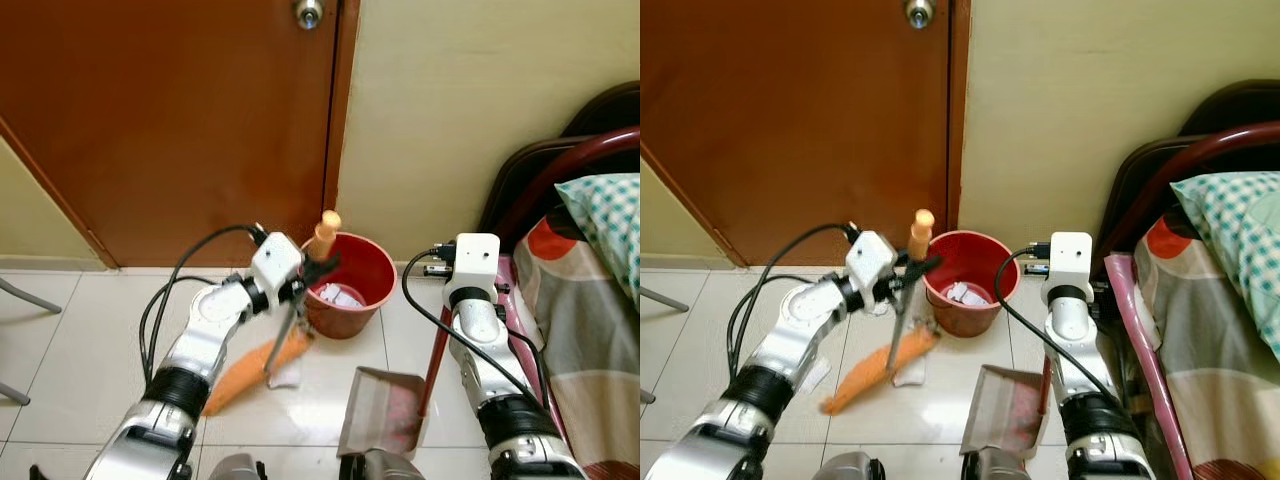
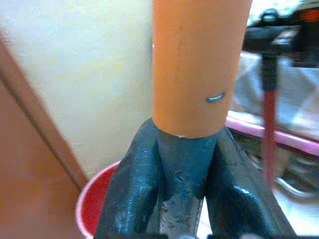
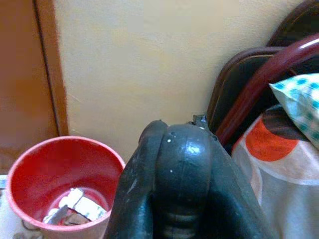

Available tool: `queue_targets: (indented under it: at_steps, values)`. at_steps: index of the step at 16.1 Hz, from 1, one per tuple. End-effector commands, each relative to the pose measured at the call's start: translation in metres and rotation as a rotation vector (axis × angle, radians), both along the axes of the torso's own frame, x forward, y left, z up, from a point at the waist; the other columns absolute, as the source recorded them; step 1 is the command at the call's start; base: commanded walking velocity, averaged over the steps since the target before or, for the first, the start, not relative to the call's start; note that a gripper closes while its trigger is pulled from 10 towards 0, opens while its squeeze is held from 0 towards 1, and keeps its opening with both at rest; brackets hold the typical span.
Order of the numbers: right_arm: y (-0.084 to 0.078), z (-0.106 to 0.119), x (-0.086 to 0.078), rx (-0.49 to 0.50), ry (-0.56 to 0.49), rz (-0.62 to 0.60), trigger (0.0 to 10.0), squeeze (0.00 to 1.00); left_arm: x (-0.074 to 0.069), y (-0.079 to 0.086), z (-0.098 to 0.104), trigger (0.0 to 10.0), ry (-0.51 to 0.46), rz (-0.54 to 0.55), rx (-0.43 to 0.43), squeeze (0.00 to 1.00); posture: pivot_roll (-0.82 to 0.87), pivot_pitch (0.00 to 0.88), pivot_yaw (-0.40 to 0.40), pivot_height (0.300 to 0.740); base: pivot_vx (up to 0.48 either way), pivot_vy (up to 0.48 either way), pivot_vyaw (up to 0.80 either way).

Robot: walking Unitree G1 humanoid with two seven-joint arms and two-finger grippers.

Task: Sweep floor

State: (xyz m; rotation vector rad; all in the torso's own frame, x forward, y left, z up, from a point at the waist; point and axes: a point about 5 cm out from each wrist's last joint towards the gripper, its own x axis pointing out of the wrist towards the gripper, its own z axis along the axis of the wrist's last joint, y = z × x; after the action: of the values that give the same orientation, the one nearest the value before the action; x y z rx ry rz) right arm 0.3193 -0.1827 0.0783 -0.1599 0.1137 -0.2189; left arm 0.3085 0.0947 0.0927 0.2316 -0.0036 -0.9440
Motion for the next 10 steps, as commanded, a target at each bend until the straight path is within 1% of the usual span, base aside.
queue_targets:
  at_steps: [1, 3, 4, 5, 7, 8, 10]
  values:
    - [-0.01, 0.003, 0.004, -0.031, 0.007, -0.049, 10.0, 0.0, -0.007, -0.004, 0.006, 10.0, 0.029, -0.046, -0.061, 0.0, 0.0, 0.087, -0.017, 0.74, 0.0, 0.0, 0.0]
    - [-0.011, 0.002, 0.005, -0.026, 0.012, -0.059, 10.0, 0.0, -0.013, -0.007, 0.012, 10.0, 0.044, -0.049, -0.126, 0.0, 0.0, 0.094, -0.02, 0.74, 0.0, 0.0, 0.0]
    - [-0.009, 0.002, 0.006, -0.02, 0.018, -0.057, 10.0, 0.0, -0.016, -0.01, 0.018, 10.0, 0.048, -0.043, -0.176, 0.0, 0.01, 0.097, -0.021, 0.74, 0.0, 0.0, 0.0]
    - [-0.005, 0.001, 0.008, -0.014, 0.024, -0.048, 10.0, 0.0, -0.018, -0.015, 0.025, 10.0, 0.058, -0.022, -0.245, 0.0, 0.01, 0.103, -0.023, 0.74, 0.0, 0.0, 0.0]
    - [0.001, 0.002, 0.011, -0.008, 0.025, -0.026, 10.0, 0.0, -0.019, -0.019, 0.031, 10.0, 0.052, 0.009, -0.283, 0.0, 0.01, 0.113, -0.026, 0.74, 0.0, 0.0, 0.0]
    - [0.007, 0.002, 0.013, 0.001, 0.029, 0.002, 10.0, 0.0, -0.017, -0.019, 0.035, 10.0, 0.031, 0.051, -0.302, 0.0, 0.01, 0.113, -0.026, 0.74, 0.0, 0.0, 0.0]
    - [0.025, -0.007, 0.013, 0.032, 0.091, 0.112, 10.0, 0.0, -0.008, -0.01, 0.046, 10.0, -0.035, 0.202, -0.36, 0.0, 0.01, 0.123, -0.034, 0.74, 0.0, 0.0, 0.0]
